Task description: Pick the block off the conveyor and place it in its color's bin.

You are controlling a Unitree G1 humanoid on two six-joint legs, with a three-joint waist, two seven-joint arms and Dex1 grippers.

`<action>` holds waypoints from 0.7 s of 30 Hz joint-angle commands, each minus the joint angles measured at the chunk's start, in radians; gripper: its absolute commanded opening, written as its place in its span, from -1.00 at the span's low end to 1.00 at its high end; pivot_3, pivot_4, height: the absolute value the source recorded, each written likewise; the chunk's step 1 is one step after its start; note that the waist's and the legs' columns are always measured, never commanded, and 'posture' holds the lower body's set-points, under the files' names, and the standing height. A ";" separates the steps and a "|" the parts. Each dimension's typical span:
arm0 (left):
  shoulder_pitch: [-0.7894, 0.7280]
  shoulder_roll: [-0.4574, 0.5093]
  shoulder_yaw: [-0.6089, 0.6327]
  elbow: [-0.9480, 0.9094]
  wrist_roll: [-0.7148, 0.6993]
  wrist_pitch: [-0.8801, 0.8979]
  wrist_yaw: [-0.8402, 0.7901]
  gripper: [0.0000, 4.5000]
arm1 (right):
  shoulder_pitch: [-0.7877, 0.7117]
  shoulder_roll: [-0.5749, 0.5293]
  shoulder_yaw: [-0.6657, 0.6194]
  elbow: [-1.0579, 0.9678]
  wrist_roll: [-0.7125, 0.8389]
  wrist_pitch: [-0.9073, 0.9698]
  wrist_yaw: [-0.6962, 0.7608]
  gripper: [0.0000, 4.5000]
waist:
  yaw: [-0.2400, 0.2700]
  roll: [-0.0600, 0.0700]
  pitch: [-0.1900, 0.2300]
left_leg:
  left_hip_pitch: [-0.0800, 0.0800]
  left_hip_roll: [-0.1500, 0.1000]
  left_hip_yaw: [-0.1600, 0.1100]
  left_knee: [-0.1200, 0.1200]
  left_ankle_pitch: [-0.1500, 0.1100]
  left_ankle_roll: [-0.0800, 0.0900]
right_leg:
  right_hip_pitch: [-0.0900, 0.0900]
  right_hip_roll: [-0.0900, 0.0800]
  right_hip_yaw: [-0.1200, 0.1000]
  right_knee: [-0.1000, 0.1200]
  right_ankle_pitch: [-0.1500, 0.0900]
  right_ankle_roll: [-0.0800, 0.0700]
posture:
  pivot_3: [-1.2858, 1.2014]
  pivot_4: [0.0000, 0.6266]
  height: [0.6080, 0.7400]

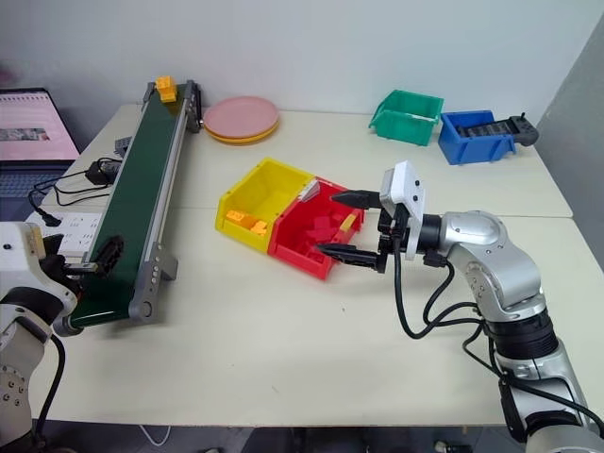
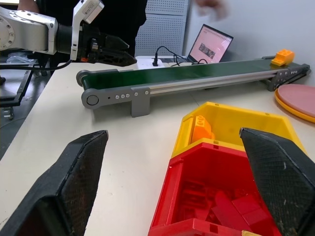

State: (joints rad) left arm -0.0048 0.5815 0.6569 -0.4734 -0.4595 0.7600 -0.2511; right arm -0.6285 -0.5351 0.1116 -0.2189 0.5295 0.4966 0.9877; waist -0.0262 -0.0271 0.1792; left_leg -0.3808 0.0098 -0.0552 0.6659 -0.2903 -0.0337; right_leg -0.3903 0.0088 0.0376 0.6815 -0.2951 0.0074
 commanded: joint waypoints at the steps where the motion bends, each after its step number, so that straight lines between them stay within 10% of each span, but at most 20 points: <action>1: -0.002 0.002 0.046 -0.049 -0.010 -0.025 0.011 1.00 | -0.034 0.007 -0.005 -0.009 0.004 -0.012 0.015 1.00 | 0.000 0.000 0.000 | 0.000 0.000 0.000 0.000 0.000 0.000 | 0.000 0.000 0.000 0.000 0.000 0.000 | 0.03 -0.52 1.00; 21: 0.029 0.002 0.031 -0.132 0.035 -0.052 0.048 1.00 | -0.085 -0.002 0.001 0.069 0.002 -0.016 0.086 1.00 | 0.000 0.000 0.000 | 0.000 0.000 0.000 0.000 0.000 0.000 | 0.000 0.000 0.000 0.000 0.000 0.000 | 0.03 -0.52 1.00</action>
State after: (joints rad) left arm 0.0294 0.5838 0.6659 -0.5746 -0.4190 0.7174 -0.2077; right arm -0.6886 -0.5298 0.1286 -0.1445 0.5271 0.4982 1.0527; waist -0.0263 -0.0271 0.1792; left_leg -0.3804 0.0097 -0.0552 0.6655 -0.2903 -0.0337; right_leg -0.3904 0.0085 0.0373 0.6818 -0.2950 0.0073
